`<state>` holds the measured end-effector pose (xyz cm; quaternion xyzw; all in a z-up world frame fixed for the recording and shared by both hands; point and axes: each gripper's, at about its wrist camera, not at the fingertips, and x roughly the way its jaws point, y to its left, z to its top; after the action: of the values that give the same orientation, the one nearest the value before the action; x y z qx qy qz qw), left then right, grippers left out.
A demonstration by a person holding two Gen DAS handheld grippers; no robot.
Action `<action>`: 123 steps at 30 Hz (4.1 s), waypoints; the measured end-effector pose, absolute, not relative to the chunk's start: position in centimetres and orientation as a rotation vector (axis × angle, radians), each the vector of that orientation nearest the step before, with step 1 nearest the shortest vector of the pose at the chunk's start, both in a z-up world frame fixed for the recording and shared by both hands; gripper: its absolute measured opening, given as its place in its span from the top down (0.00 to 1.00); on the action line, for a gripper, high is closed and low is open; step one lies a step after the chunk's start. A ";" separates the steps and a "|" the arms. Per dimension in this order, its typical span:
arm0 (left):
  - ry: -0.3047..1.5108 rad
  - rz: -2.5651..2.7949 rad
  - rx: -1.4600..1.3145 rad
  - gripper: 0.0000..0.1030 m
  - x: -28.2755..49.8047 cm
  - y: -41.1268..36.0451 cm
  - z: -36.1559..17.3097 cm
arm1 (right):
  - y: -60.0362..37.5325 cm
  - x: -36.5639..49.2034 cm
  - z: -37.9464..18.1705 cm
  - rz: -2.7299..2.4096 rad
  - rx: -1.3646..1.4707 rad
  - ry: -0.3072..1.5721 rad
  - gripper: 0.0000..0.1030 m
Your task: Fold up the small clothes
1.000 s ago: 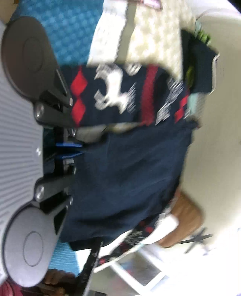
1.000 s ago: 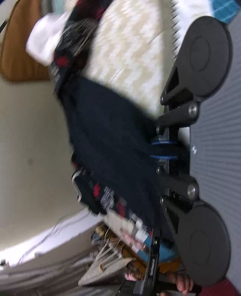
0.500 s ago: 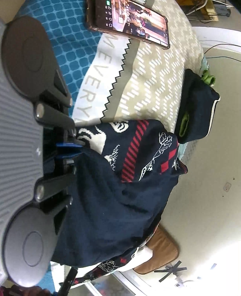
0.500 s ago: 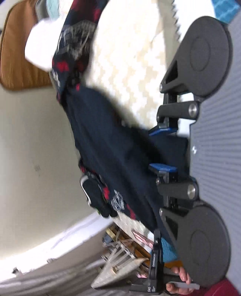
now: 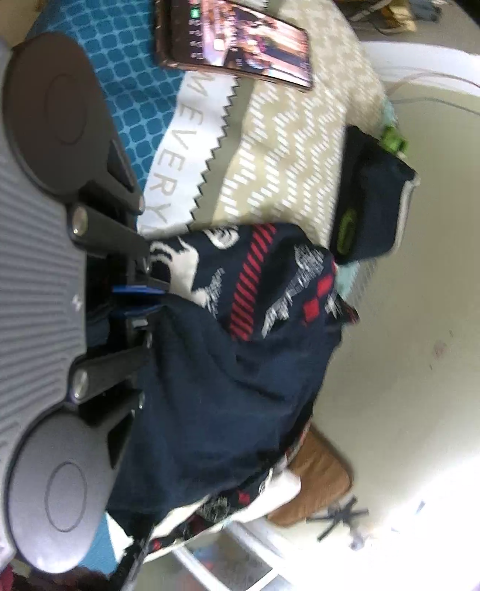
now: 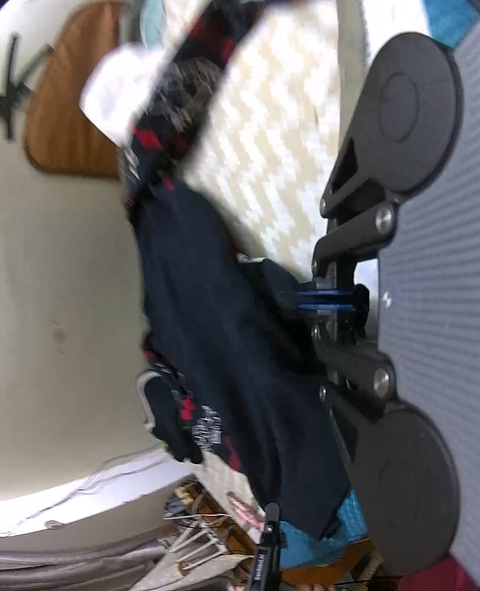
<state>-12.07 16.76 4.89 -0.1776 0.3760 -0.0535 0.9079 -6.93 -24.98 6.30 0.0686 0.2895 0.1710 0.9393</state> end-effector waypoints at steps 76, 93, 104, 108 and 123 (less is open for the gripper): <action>0.796 -0.063 -0.197 0.82 21.6 12.8 2.1 | -28.2 11.8 6.2 0.601 0.264 0.877 0.94; 0.698 -0.002 -0.388 0.84 20.9 15.2 1.1 | -32.3 12.9 12.9 0.100 -0.117 0.610 0.56; 0.687 0.017 -0.345 0.74 20.4 15.0 1.5 | -29.2 11.9 8.7 0.152 0.022 0.731 0.93; 0.645 0.016 -0.396 0.73 19.3 16.1 3.0 | -27.0 13.2 10.4 0.229 0.061 0.719 0.94; 0.635 -0.080 -0.523 0.53 18.4 18.2 4.2 | -13.1 25.0 12.0 0.593 0.258 0.775 0.51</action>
<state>18.42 18.23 4.20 -0.2541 0.3083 -0.0388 0.9159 25.01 -13.08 11.97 0.1237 0.3714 0.2840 0.8753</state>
